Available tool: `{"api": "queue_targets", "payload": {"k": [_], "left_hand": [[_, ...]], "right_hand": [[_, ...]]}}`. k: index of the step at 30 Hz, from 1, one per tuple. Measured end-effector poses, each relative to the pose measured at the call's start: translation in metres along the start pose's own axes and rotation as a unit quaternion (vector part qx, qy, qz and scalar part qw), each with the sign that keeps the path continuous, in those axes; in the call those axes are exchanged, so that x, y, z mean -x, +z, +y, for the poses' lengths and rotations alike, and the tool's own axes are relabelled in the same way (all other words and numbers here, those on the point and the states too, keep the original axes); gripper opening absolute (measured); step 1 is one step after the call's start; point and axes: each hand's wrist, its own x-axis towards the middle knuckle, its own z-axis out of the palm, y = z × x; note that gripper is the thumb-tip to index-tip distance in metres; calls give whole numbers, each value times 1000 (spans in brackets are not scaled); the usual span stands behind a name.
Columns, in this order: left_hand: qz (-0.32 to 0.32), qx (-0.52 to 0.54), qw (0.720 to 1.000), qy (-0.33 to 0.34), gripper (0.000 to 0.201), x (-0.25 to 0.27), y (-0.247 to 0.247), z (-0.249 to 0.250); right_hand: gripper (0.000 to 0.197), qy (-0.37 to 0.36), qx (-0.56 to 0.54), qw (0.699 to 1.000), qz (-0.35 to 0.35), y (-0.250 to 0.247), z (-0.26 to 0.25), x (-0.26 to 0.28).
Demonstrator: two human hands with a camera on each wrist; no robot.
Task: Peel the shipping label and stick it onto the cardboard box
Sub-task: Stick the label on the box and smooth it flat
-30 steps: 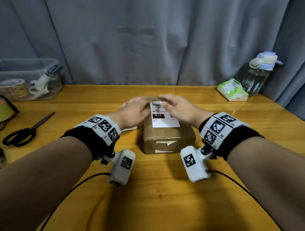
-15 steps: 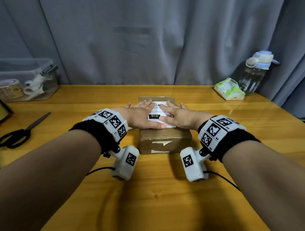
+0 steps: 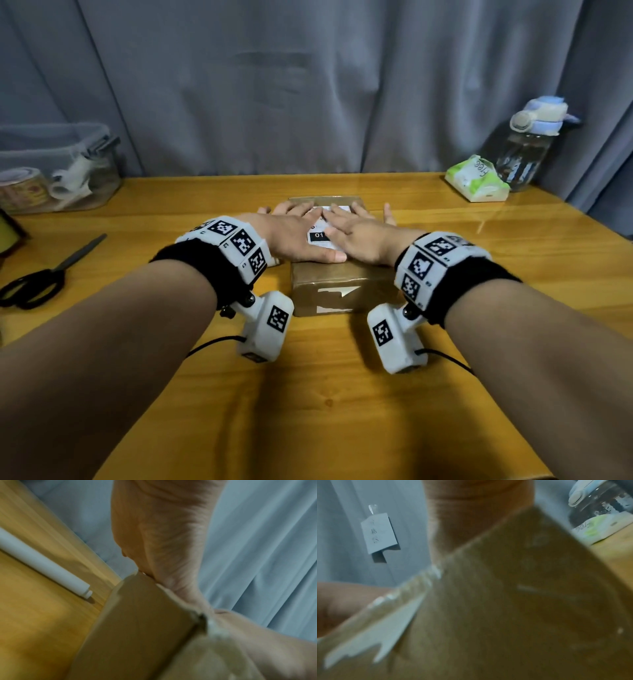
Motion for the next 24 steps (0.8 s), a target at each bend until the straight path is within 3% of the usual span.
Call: {"api": "queue_targets", "payload": {"k": [4, 9, 14, 18, 21, 24], "left_hand": [[-5, 11, 1000, -7, 126, 1, 2, -11], [-16, -8, 999, -26, 125, 13, -2, -27], [0, 49, 998, -43, 110, 22, 6, -27], [-32, 112, 993, -29, 101, 30, 16, -35], [11, 117, 993, -20, 102, 24, 17, -41], [69, 104, 992, -28, 88, 11, 16, -44]], "right_hand": [[58, 50, 18, 999, 4, 3, 7, -7], [65, 94, 43, 995, 9, 2, 9, 1], [64, 94, 68, 993, 9, -3, 13, 7], [52, 82, 37, 996, -14, -2, 28, 14], [52, 82, 42, 996, -9, -4, 29, 10], [53, 87, 52, 995, -4, -9, 27, -2]]}}
